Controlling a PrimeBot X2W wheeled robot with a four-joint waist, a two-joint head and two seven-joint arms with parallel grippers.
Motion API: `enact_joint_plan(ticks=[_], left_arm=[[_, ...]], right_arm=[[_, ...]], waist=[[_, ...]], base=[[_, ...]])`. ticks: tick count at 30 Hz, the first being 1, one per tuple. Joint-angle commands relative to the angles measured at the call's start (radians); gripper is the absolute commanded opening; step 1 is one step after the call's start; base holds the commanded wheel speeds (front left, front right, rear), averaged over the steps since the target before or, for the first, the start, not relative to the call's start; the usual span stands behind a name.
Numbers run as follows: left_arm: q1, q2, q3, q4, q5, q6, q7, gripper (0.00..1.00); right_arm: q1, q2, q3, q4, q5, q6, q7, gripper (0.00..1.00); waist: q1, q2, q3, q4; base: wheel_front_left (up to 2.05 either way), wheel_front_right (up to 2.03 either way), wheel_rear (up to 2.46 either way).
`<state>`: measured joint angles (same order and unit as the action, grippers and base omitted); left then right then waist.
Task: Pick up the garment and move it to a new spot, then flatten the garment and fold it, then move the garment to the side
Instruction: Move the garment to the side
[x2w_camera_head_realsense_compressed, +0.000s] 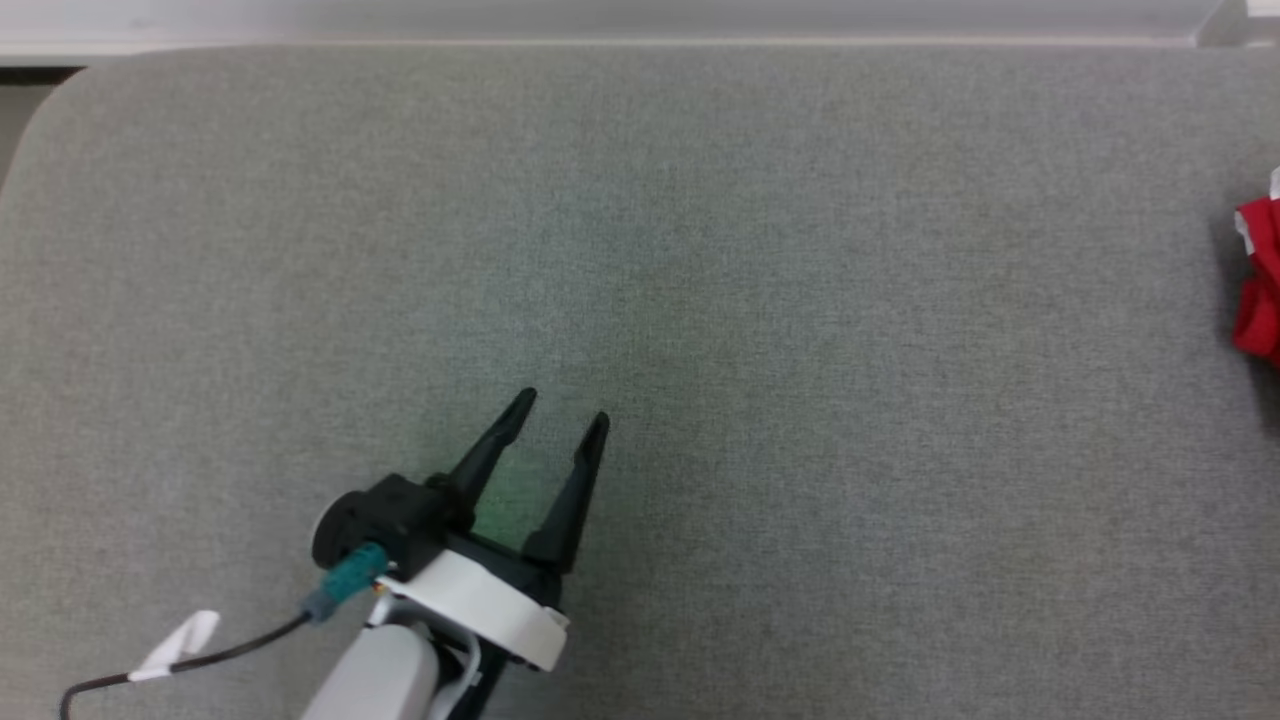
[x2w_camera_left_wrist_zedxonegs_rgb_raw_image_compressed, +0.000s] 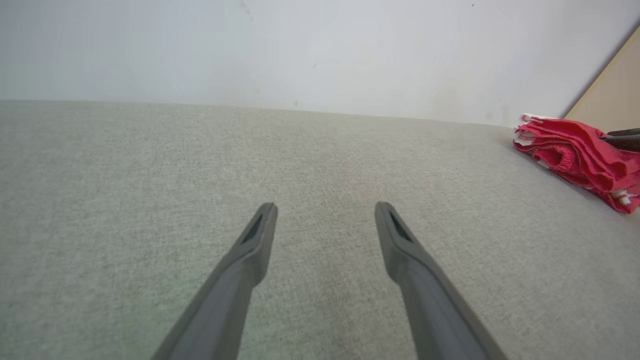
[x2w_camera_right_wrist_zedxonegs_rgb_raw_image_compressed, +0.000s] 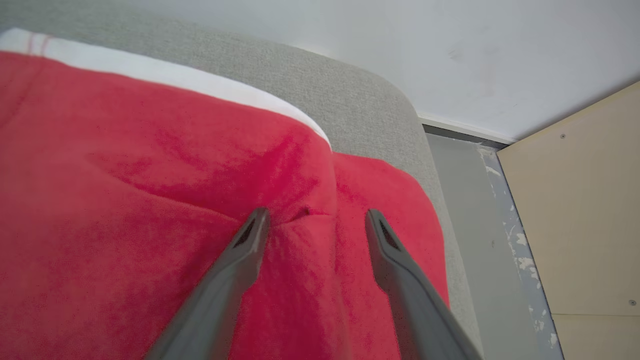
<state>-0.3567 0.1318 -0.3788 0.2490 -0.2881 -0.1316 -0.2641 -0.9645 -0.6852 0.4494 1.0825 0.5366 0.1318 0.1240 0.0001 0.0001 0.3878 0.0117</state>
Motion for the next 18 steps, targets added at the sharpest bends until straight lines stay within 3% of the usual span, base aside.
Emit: enact_joint_plan(ticks=[1,8,18], left_arm=[[0.005,0.006,0.013,0.002,-0.017,0.002,0.001,1.00],[0.020,0.010,0.110,0.003,-0.007,0.002,0.001,1.00],[0.099,0.013,0.223,-0.007,0.005,0.002,0.001,1.00]], right_arm=[[-0.011,-0.004,-0.002,0.013,-0.016,-0.003,-0.011,1.00],[-0.045,0.046,-0.032,0.078,-0.086,-0.003,-0.167,1.00],[0.034,0.144,-0.020,-0.117,-0.046,-0.003,-0.283,1.00]], waist=[[-0.0001,-0.0001,-0.012,-0.003],[-0.0001,-0.0001,-0.129,-0.014],[-0.0001,-0.0001,-0.315,-0.032]], base=[[0.00,0.00,0.00],[0.00,0.00,0.00],[0.00,0.00,0.00]])
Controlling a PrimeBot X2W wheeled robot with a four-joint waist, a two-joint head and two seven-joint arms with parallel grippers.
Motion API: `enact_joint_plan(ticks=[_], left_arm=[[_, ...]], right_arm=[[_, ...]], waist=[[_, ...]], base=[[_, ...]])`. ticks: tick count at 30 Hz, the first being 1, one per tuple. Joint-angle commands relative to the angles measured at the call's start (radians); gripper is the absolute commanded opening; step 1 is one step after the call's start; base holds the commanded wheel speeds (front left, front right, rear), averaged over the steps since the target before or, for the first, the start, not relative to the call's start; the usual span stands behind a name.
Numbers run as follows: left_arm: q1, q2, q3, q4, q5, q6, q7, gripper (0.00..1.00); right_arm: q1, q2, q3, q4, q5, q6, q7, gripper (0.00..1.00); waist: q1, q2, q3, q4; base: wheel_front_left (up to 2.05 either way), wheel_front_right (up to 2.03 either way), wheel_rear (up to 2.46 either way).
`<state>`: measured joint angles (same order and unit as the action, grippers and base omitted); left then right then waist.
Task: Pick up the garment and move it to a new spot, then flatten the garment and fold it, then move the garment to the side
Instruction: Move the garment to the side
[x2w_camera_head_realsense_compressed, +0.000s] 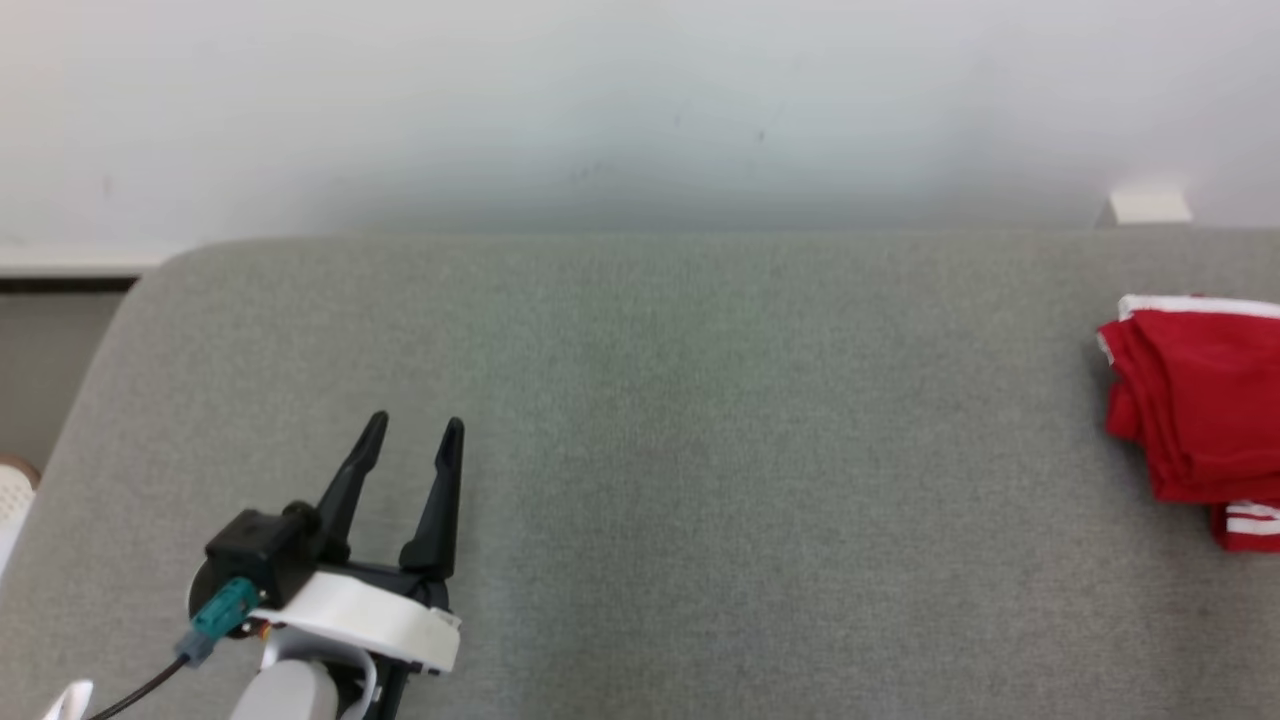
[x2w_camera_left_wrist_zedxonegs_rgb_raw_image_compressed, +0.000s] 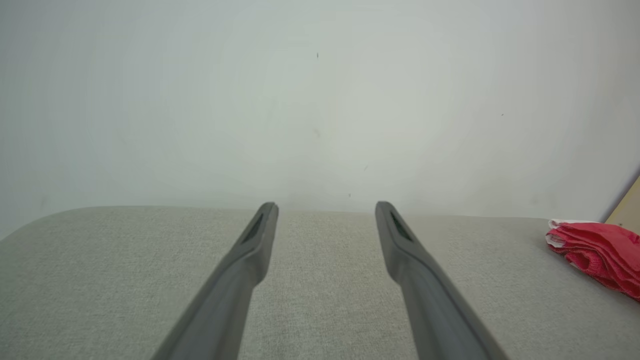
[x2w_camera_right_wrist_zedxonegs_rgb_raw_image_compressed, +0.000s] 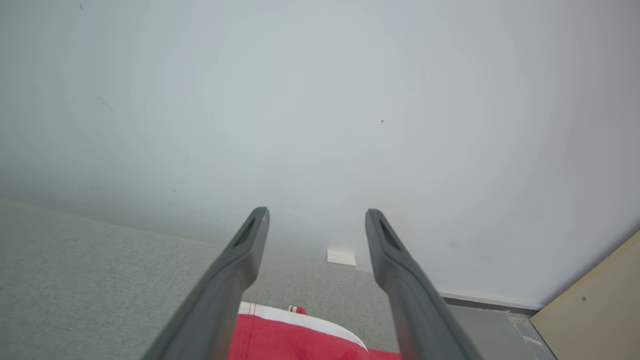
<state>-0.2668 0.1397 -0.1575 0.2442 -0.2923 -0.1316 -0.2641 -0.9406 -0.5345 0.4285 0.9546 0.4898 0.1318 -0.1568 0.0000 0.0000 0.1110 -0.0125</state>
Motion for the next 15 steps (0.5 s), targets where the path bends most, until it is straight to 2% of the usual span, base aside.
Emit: enact_joint_plan(ticks=[1,8,15], left_arm=[[0.017,0.004,0.008,-0.003,0.009,0.002,0.001,1.00],[0.073,-0.018,0.033,0.009,-0.015,0.002,0.001,1.00],[0.123,-0.020,0.039,0.035,-0.075,0.002,0.001,1.00]], right_arm=[[0.028,-0.001,-0.004,-0.021,0.013,-0.003,-0.009,1.00],[0.238,0.030,-0.107,-0.272,0.030,-0.003,-0.039,1.00],[0.586,0.132,-0.291,-0.611,0.003,-0.003,-0.034,1.00]], waist=[[0.0000,0.0000,-0.051,-0.008],[0.0000,0.0000,-0.118,0.005],[0.0000,0.0000,-0.143,0.010]], base=[[0.00,0.00,0.00],[0.00,0.00,0.00],[0.00,0.00,0.00]])
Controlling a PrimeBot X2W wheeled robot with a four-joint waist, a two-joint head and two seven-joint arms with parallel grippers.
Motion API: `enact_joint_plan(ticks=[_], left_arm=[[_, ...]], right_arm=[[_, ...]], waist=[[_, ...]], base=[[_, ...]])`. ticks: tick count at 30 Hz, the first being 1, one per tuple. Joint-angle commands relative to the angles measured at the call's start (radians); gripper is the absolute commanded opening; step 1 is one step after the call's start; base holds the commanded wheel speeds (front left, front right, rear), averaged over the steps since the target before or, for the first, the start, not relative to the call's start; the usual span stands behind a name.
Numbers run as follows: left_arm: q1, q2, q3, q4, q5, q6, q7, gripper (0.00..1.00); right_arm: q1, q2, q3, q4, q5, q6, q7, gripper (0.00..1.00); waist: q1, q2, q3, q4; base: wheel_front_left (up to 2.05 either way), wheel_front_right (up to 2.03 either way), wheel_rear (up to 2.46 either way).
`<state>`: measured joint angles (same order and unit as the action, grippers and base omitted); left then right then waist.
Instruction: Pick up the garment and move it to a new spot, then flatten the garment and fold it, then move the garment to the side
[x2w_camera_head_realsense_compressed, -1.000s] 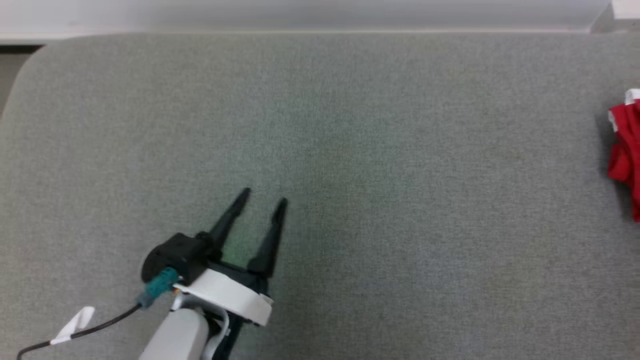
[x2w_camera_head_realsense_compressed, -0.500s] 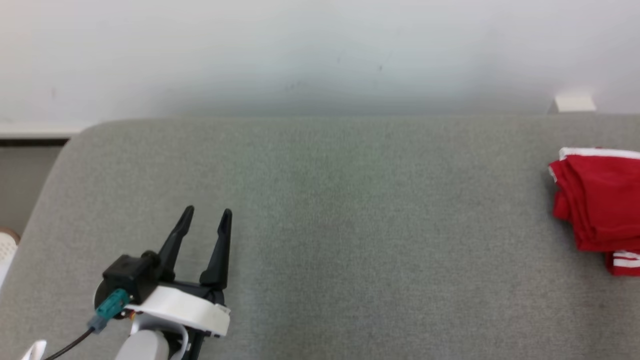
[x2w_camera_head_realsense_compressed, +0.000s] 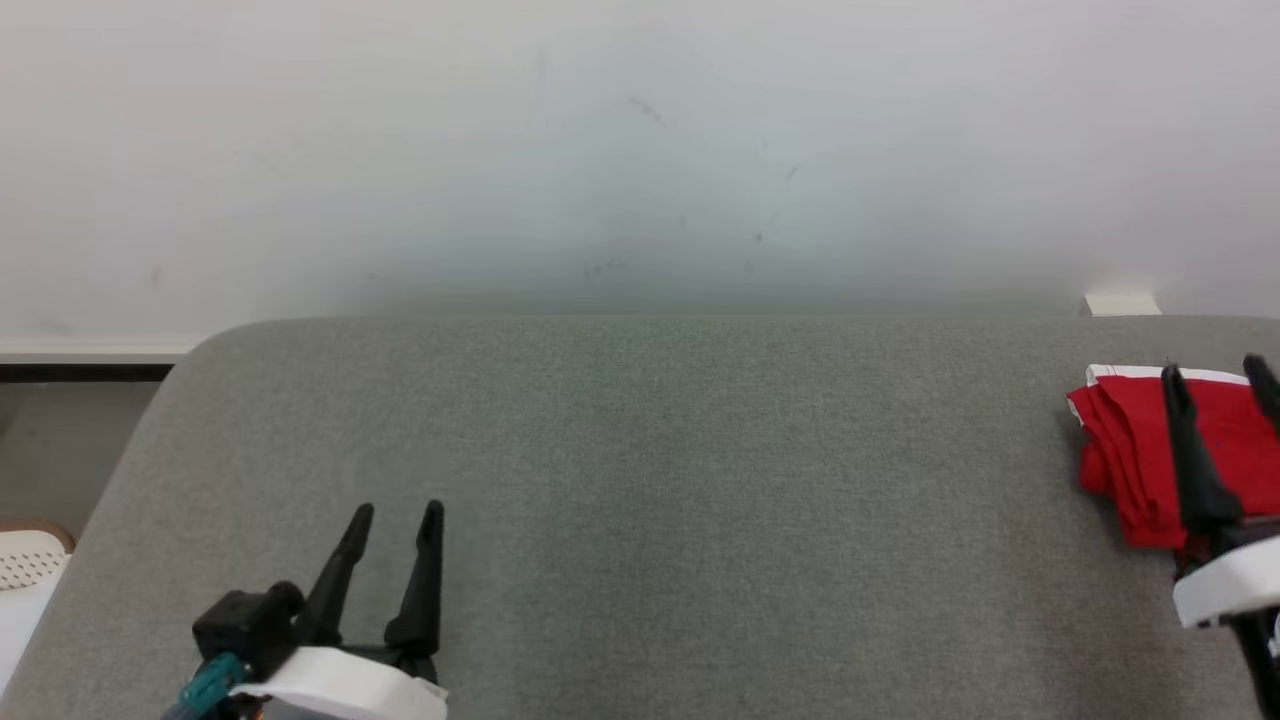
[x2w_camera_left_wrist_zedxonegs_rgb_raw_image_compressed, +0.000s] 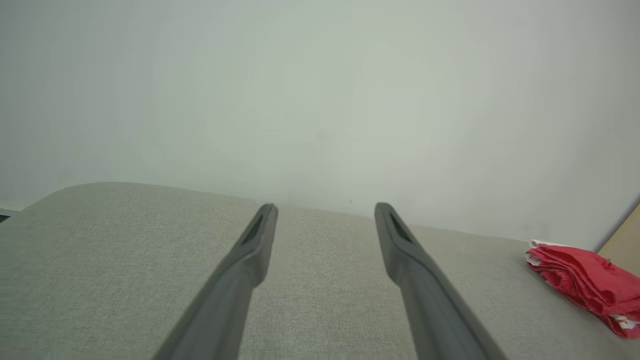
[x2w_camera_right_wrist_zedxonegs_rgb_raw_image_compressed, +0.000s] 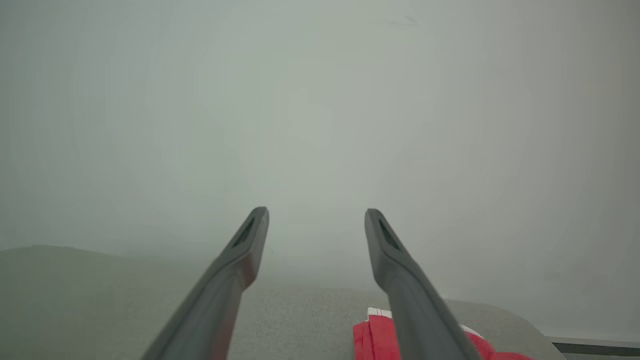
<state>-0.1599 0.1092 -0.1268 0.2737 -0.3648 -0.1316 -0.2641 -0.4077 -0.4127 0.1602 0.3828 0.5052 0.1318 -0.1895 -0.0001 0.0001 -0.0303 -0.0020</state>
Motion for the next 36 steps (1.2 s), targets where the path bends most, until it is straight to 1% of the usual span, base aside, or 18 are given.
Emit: enact_joint_plan(ticks=[1,4,5,6,8,11,17,22,27,34,35,36], left_arm=[[0.021,0.011,0.015,0.007,0.003,0.002,0.001,1.00],[0.037,0.002,0.056,-0.017,0.029,0.017,0.001,1.00],[0.050,-0.002,0.066,-0.019,0.035,0.017,0.001,1.00],[0.058,-0.006,0.074,-0.021,0.044,0.016,0.001,1.00],[0.067,-0.012,0.088,-0.023,0.053,0.013,0.001,1.00],[0.087,-0.022,0.092,-0.017,0.061,0.008,0.001,1.00],[0.100,-0.037,0.093,-0.004,0.091,0.001,0.001,1.00],[0.092,-0.044,0.088,0.005,0.105,0.001,0.001,1.00],[0.080,-0.048,0.084,0.007,0.116,0.002,0.001,1.00],[0.083,-0.047,0.068,0.024,0.105,0.002,0.001,1.00],[0.082,-0.045,0.065,0.026,0.102,0.002,0.001,0.00],[0.085,-0.049,0.062,0.027,0.103,0.000,0.000,0.00]], right_arm=[[0.103,0.036,-0.041,-0.088,-0.016,-0.003,0.000,1.00],[0.241,0.110,-0.088,-0.203,-0.034,-0.003,0.011,1.00],[0.272,0.146,-0.102,-0.238,-0.020,-0.003,0.004,1.00],[0.299,0.164,-0.111,-0.262,-0.025,-0.003,0.002,1.00],[0.347,0.205,-0.113,-0.291,-0.034,-0.003,-0.009,1.00],[0.383,0.240,-0.101,-0.297,-0.038,-0.003,-0.029,1.00],[0.399,0.273,-0.082,-0.241,-0.064,-0.003,-0.060,1.00],[0.387,0.263,-0.069,-0.218,-0.085,-0.003,-0.068,1.00],[0.377,0.266,-0.067,-0.207,-0.089,-0.003,-0.072,1.00],[0.378,0.267,-0.067,-0.205,-0.089,-0.003,-0.074,1.00],[0.378,0.269,-0.067,-0.204,-0.090,-0.003,-0.074,0.00],[0.389,0.273,-0.066,-0.205,-0.082,0.000,-0.067,0.00]], waist=[[0.0001,-0.0001,-0.003,0.000],[0.0001,-0.0001,-0.002,-0.003],[0.0001,-0.0001,-0.002,-0.006],[0.0001,-0.0001,-0.001,-0.008],[0.0001,-0.0001,0.001,-0.010],[0.0001,-0.0001,0.005,-0.010],[0.0001,-0.0001,0.014,-0.002],[0.0001,-0.0001,0.015,0.002],[0.0001,-0.0001,0.014,0.003],[0.0001,-0.0001,0.008,0.003],[0.0001,-0.0001,0.007,0.004],[0.0001,-0.0001,0.007,0.003]], base=[[0.00,0.00,0.00],[0.00,0.00,0.00],[0.00,0.00,0.00],[0.00,0.00,0.00],[0.00,0.00,0.00],[0.00,0.00,0.00],[0.00,0.00,0.00],[0.00,0.00,0.00],[0.00,0.00,0.00],[0.00,0.00,0.00],[0.00,0.00,0.00],[0.00,0.00,0.00]])
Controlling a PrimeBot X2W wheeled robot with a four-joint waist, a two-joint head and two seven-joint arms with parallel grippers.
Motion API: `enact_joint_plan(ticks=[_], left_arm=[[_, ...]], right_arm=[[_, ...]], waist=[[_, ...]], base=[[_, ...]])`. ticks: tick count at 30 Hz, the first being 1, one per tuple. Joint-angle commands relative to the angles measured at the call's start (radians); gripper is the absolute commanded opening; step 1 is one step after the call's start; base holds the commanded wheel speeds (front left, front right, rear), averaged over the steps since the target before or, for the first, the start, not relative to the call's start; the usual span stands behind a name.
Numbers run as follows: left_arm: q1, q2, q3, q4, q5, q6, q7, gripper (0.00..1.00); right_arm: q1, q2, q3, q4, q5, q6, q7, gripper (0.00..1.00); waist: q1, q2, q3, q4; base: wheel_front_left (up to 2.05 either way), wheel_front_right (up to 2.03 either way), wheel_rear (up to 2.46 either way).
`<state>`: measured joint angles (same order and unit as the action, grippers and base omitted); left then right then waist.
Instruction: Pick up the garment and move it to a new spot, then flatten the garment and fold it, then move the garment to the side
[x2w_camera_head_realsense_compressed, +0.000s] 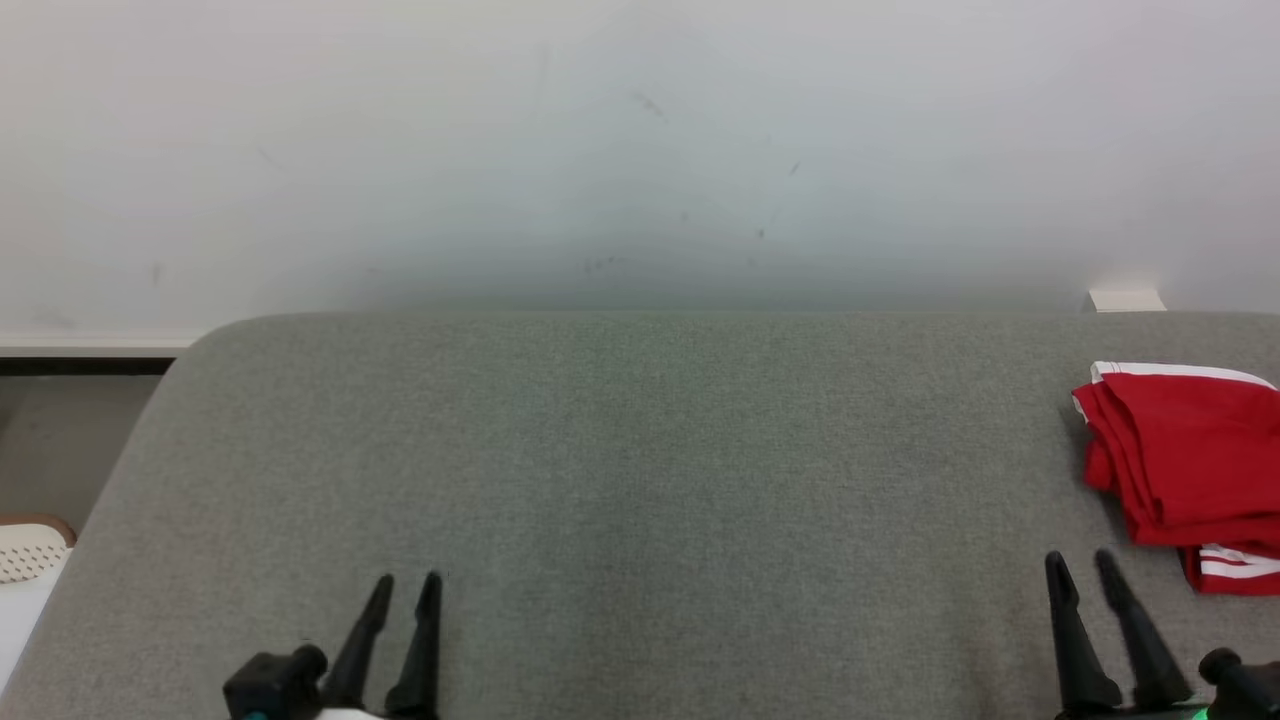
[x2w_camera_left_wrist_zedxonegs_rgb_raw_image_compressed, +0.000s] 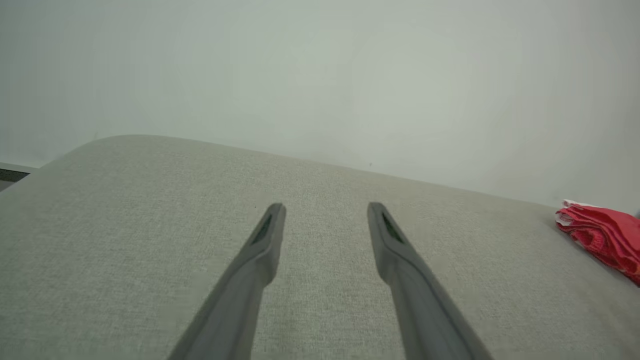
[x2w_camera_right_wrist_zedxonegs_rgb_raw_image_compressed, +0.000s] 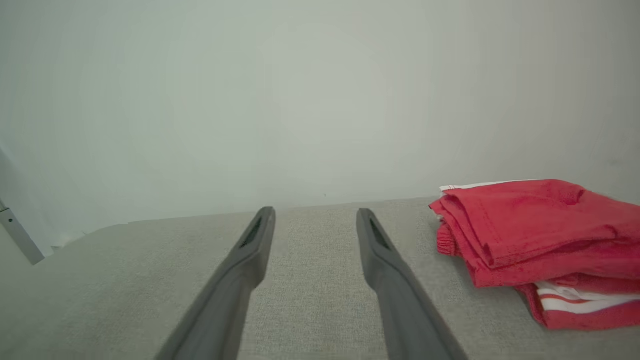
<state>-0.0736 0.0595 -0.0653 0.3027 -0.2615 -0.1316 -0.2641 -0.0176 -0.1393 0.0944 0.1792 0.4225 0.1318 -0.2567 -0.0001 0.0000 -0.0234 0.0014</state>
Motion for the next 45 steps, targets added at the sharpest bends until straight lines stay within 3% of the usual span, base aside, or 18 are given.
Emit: enact_joint_plan(ticks=[1,45], left_arm=[[0.002,-0.001,0.000,0.005,-0.002,0.000,0.001,0.00],[-0.014,-0.007,0.086,-0.018,-0.650,0.001,0.183,0.00]], right_arm=[[0.003,0.003,0.000,0.005,0.002,0.000,0.001,0.00],[-0.041,0.042,-0.092,0.041,0.581,-0.001,0.172,0.00]], waist=[[0.0001,0.0000,0.000,0.000],[0.0001,0.0000,0.009,0.000]], base=[[0.00,0.00,0.00],[0.00,0.00,0.00]])
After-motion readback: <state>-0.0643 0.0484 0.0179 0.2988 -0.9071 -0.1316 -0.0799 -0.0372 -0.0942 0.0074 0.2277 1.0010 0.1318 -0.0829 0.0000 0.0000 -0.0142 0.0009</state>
